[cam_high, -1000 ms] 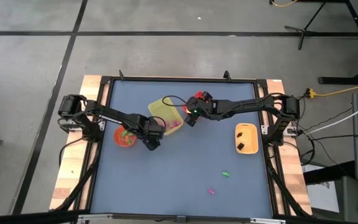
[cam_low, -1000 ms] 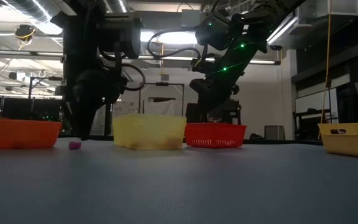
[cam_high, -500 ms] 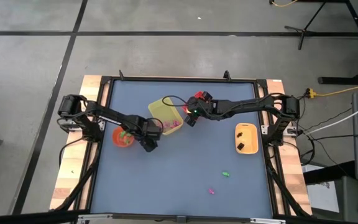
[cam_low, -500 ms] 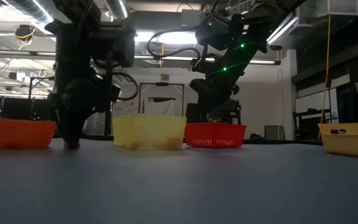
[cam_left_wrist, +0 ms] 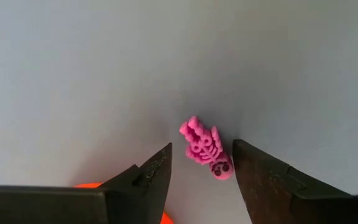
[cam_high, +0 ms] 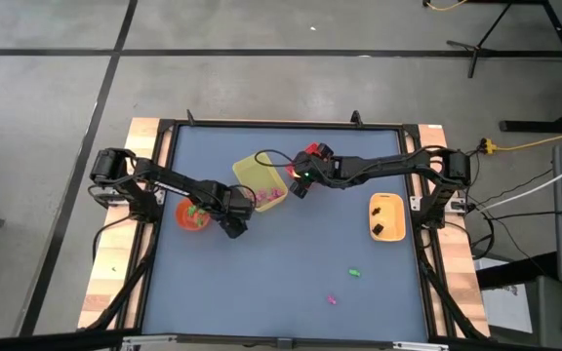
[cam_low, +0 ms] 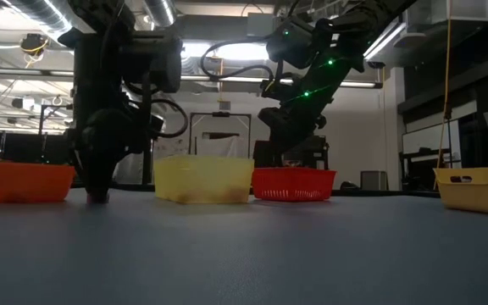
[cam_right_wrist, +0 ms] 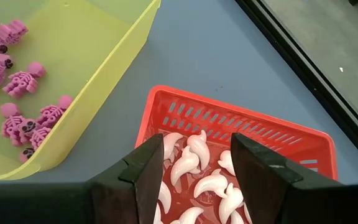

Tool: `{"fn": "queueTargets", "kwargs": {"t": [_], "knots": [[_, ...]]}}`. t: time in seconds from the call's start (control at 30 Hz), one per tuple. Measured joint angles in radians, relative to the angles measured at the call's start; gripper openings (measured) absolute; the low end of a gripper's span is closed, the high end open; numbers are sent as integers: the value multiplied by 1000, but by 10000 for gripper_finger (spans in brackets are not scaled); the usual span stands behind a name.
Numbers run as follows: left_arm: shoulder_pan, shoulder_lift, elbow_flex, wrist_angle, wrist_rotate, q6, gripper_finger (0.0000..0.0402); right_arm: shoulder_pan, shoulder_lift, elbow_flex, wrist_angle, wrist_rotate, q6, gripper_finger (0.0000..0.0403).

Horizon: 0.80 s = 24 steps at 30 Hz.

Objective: Sort Halloween decoration
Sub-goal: Put the pink skeleton toy into the yellow bin

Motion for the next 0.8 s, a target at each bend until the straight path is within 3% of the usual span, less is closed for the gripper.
{"fn": "queueTargets", "kwargs": {"t": [0.2, 0.47, 0.8], "knots": [[0, 1, -1, 17, 4, 1, 134, 1, 0, 0, -1, -5, 0, 186], [0, 2, -1, 22, 6, 1, 97, 9, -37, 1, -35, -133, -9, 186], [0, 2, -1, 27, 10, 1, 59, 105, -190, 0, -264, -114, -29, 186]]}}
